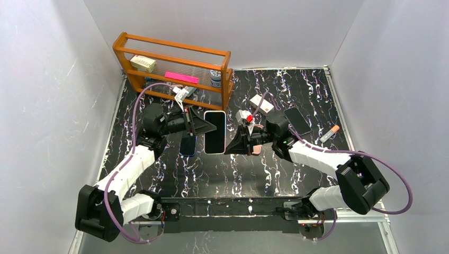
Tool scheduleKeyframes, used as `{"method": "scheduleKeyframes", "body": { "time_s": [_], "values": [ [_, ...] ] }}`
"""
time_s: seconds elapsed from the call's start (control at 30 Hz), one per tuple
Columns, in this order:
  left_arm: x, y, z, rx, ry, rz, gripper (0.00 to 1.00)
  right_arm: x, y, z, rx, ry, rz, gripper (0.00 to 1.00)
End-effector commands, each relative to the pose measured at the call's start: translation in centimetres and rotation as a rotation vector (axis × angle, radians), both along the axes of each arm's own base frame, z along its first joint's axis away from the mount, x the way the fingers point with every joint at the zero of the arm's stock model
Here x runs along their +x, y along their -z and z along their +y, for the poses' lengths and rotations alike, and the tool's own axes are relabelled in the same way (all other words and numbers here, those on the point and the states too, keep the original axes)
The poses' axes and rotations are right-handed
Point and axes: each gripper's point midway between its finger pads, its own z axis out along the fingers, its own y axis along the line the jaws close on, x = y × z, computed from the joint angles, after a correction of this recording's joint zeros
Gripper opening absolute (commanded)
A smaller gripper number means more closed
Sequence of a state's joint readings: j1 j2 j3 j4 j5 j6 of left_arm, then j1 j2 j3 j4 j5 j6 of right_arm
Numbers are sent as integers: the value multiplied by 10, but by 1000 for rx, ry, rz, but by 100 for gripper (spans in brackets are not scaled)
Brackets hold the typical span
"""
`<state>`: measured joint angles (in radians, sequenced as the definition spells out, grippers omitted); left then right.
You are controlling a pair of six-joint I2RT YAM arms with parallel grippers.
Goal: Take the phone out of the phone case
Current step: Remove the phone case from the phone.
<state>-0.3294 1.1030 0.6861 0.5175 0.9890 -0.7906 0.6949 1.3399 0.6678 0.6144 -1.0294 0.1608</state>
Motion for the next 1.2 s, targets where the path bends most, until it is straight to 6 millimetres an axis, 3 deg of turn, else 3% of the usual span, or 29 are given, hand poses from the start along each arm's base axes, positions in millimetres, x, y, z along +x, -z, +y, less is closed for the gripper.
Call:
{"method": "scheduleKeyframes", "body": {
  "time_s": [0.0,0.2,0.4,0.6,1.17],
  "values": [
    [-3,-41,0,-69,-12,-27,0,12,-18,9,62,-3,-152,1],
    [-7,-40,-1,-74,-21,-34,0,20,-19,14,57,16,-171,3],
    [-5,-43,0,-52,-17,-151,0,4,-13,3,37,-25,-148,31],
    [-3,-45,0,-39,-13,-214,0,-9,-20,-5,44,-45,-135,45],
    [-17,-50,-3,-66,17,-233,0,-7,-33,4,102,-62,-75,42]
  ]
}}
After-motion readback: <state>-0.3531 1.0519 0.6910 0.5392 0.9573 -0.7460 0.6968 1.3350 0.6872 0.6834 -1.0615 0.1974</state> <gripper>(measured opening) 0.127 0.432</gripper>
